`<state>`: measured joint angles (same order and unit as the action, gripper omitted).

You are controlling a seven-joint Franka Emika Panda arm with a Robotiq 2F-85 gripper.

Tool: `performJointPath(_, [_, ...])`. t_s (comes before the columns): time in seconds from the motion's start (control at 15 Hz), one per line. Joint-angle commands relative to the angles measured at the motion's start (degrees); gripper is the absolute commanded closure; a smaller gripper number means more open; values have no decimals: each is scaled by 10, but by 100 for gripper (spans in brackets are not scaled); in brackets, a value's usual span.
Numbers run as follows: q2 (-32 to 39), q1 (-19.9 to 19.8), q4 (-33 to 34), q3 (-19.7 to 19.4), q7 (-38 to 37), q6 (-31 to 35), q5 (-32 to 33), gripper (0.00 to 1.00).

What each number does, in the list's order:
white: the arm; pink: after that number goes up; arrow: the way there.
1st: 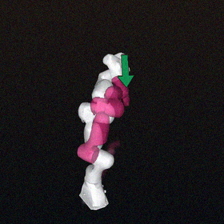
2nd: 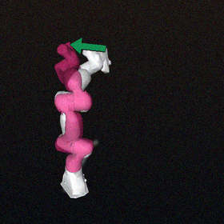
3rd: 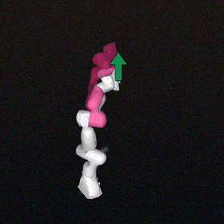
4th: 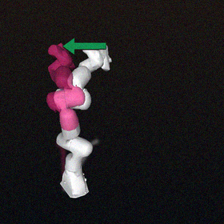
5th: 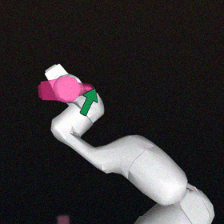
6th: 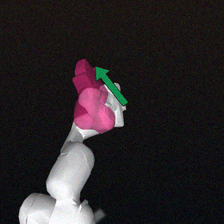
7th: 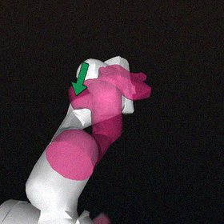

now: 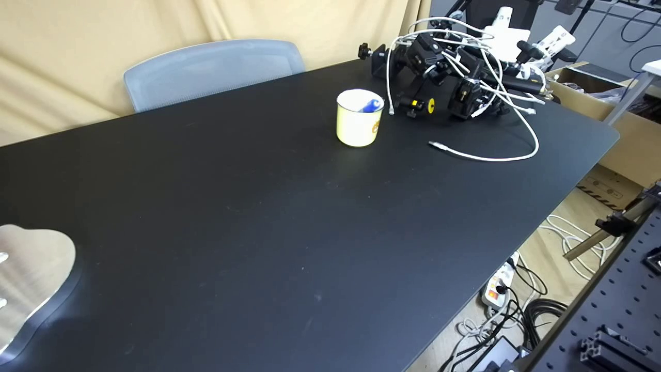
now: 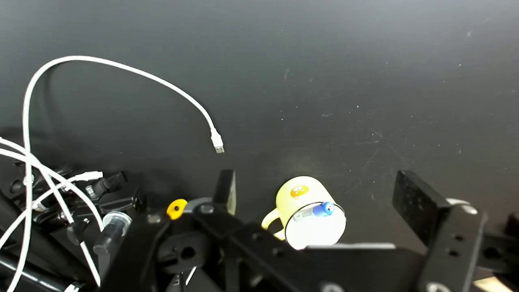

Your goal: Put the blue marker on the table

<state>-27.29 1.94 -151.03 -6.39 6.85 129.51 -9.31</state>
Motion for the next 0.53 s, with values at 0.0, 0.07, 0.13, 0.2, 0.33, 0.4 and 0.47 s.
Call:
performJointPath(0.0, [85,0,59,9,5,18,-1,0])
performJointPath(0.07, [109,2,77,11,4,22,-3,0])
performJointPath(0.13, [135,3,96,15,3,26,-2,0])
performJointPath(0.2, [158,3,114,20,2,29,-1,0])
performJointPath(0.33, [205,5,151,34,-7,35,9,0])
performJointPath(0.4, [226,6,166,45,-13,43,17,0])
performJointPath(0.47, [243,8,177,54,-17,54,25,0])
